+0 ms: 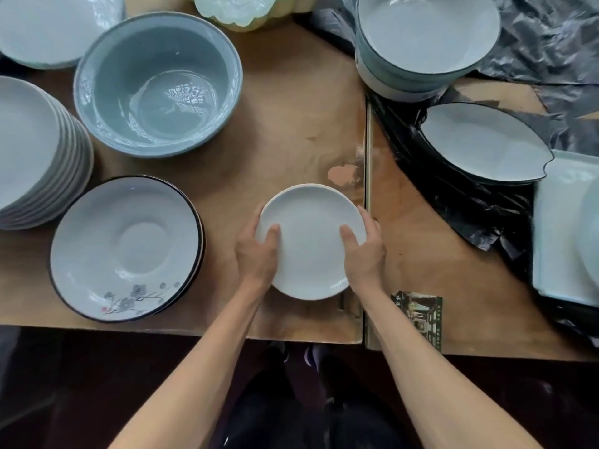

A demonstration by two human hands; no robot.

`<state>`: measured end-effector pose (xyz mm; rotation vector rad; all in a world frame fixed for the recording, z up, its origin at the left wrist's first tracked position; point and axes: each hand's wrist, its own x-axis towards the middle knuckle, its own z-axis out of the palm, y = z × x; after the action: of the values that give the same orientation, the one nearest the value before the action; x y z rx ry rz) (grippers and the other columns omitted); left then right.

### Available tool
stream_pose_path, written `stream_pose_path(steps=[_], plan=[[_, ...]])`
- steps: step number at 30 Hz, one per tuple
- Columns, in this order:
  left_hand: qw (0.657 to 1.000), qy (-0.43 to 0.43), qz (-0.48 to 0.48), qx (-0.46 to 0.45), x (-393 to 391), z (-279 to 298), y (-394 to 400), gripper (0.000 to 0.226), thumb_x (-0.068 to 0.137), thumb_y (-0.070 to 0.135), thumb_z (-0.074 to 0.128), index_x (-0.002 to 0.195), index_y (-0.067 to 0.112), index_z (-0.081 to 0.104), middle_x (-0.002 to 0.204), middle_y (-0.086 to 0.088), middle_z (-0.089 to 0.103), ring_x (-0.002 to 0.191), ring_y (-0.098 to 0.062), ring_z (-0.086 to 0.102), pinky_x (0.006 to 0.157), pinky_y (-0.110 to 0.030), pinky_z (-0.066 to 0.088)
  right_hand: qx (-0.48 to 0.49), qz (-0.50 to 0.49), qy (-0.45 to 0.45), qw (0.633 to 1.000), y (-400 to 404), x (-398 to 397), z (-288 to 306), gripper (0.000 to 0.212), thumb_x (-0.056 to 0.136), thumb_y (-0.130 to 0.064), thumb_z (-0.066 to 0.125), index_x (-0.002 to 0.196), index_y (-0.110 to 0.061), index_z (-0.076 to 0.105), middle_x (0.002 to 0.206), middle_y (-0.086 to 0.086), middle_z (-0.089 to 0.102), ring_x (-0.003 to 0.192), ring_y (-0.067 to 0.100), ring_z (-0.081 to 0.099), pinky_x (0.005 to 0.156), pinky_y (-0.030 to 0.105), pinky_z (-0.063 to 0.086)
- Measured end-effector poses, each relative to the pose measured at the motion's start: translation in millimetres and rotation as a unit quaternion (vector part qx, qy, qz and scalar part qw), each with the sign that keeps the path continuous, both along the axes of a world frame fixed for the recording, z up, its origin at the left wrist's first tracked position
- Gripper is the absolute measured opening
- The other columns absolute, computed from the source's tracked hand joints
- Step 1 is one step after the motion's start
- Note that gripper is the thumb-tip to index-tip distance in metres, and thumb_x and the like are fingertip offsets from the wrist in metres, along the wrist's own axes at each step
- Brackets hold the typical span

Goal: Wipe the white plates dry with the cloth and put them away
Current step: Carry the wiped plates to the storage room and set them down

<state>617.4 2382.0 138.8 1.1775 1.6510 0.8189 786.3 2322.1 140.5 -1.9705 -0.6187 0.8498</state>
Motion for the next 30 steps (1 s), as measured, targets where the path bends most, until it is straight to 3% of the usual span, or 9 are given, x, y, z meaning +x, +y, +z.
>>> stream_pose_path(steps=[5, 7, 10, 15, 19, 23, 28, 30], plan=[[1.0, 0.012, 0.003, 0.004, 6.3, 3.6, -1.0, 0.046, 0.088, 0.026, 0.062, 0.123, 0.056, 0.062, 0.106, 0.046, 0.062, 0.101, 0.02, 0.057, 0.075, 0.002, 0.04, -0.013, 0.018, -0.013, 1.0, 2.5, 4.4, -5.1, 0.048, 0.1, -0.025, 0.06, 0.147, -0.022, 0.051, 0.132, -0.01, 0.049, 0.124, 0.013, 0.05, 0.106, 0.041, 0.047], [1.0, 0.029, 0.0, -0.005, 5.7, 1.2, -0.2, 0.045, 0.089, 0.029, 0.062, 0.129, 0.051, 0.06, 0.112, 0.033, 0.065, 0.102, 0.01, 0.06, 0.081, -0.004, 0.043, -0.017, 0.032, -0.033, 0.999, 3.7, 4.0, -5.8, 0.047, 0.1, -0.025, 0.06, 0.146, -0.022, 0.05, 0.129, -0.01, 0.049, 0.128, 0.016, 0.046, 0.107, 0.044, 0.045], [0.998, 0.057, -0.006, -0.024, 3.2, -4.7, 0.4, 0.047, 0.091, 0.035, 0.061, 0.137, 0.045, 0.057, 0.125, 0.011, 0.063, 0.108, -0.009, 0.059, 0.092, -0.027, 0.048, -0.027, 0.039, -0.055, 0.997, 4.6, 3.9, -7.0, 0.047, 0.099, -0.025, 0.06, 0.145, -0.022, 0.05, 0.132, -0.004, 0.051, 0.132, 0.018, 0.038, 0.109, 0.044, 0.04], [0.995, 0.085, -0.054, 0.009, 3.5, -2.0, 2.1, 0.041, 0.091, 0.032, 0.058, 0.129, 0.048, 0.055, 0.109, 0.03, 0.06, 0.109, -0.012, 0.057, 0.09, -0.033, 0.046, -0.036, 0.06, -0.069, 0.995, 5.0, 5.2, -6.0, 0.046, 0.1, -0.027, 0.058, 0.144, -0.021, 0.049, 0.136, -0.001, 0.05, 0.131, 0.02, 0.038, 0.106, 0.042, 0.039], [0.983, 0.137, -0.12, 0.033, -0.4, 3.3, 9.2, 0.046, 0.093, 0.024, 0.058, 0.139, 0.029, 0.056, 0.125, 0.013, 0.061, 0.118, -0.019, 0.053, 0.102, -0.041, 0.044, -0.047, 0.068, -0.072, 0.994, 4.7, 4.7, 0.2, 0.045, 0.1, -0.027, 0.057, 0.144, -0.023, 0.049, 0.135, 0.001, 0.052, 0.13, 0.021, 0.041, 0.107, 0.044, 0.04], [0.956, 0.202, -0.206, 0.06, -3.9, 16.8, 18.4, 0.056, 0.096, 0.016, 0.059, 0.15, 0.011, 0.046, 0.15, -0.008, 0.051, 0.139, -0.028, 0.041, 0.116, -0.041, 0.032, -0.076, 0.086, -0.083, 0.99, 2.8, 3.7, 12.4, 0.054, 0.102, -0.029, 0.055, 0.153, -0.021, 0.039, 0.152, 0.003, 0.045, 0.142, 0.024, 0.032, 0.112, 0.04, 0.03], [0.876, 0.276, -0.359, 0.166, 3.9, 38.6, 32.1, 0.038, 0.095, 0.018, 0.062, 0.133, 0.012, 0.065, 0.138, -0.01, 0.059, 0.133, -0.032, 0.047, 0.11, -0.046, 0.036, -0.113, 0.147, -0.158, 0.97, -8.1, 14.5, 33.8, 0.056, 0.103, -0.026, 0.052, 0.156, -0.018, 0.035, 0.16, 0.0, 0.036, 0.146, 0.024, 0.029, 0.119, 0.041, 0.026], [0.842, 0.288, -0.422, 0.176, 15.9, 46.3, 35.7, 0.037, 0.1, 0.025, 0.057, 0.135, 0.017, 0.064, 0.14, -0.005, 0.059, 0.134, -0.03, 0.046, 0.112, -0.045, 0.034, -0.134, 0.159, -0.196, 0.958, -17.4, 22.4, 43.6, 0.056, 0.103, -0.025, 0.05, 0.156, -0.02, 0.034, 0.161, -0.001, 0.035, 0.146, 0.025, 0.028, 0.12, 0.043, 0.026]])
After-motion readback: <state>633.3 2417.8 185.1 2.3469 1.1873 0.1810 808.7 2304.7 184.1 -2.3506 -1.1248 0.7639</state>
